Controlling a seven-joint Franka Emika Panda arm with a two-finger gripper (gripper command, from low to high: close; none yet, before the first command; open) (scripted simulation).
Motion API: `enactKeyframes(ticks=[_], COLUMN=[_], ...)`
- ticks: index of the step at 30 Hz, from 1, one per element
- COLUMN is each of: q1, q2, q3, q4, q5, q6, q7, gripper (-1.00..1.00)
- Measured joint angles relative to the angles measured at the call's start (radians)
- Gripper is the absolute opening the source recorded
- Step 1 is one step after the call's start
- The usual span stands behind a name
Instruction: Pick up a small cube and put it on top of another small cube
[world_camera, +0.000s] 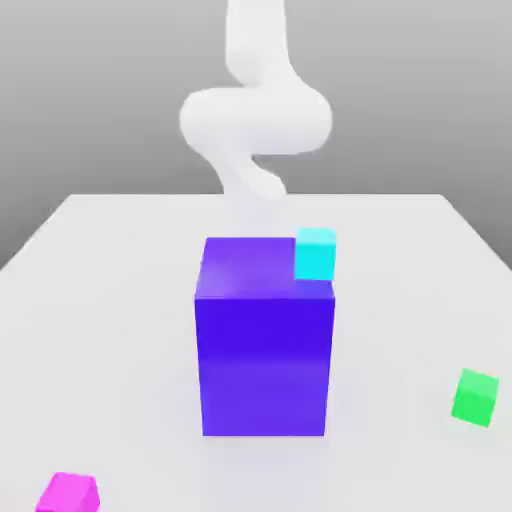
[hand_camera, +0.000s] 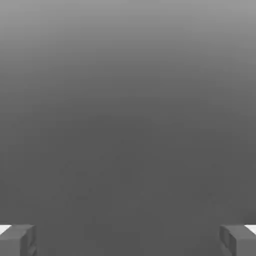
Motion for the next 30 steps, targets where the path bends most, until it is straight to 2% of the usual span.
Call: enactKeyframes(ticks=[11, 20, 30], q1=[0.045, 0.002, -0.067], q2=[0.405, 0.731, 1.066], q3=[-0.166, -0.228, -0.263], q4=[0.024, 0.042, 0.056], q5=[0.134, 0.242, 0.241], q6=[0.094, 0.169, 0.274], q7=[-0.186, -0.335, -0.418], gripper=[0.0, 0.0, 0.0])
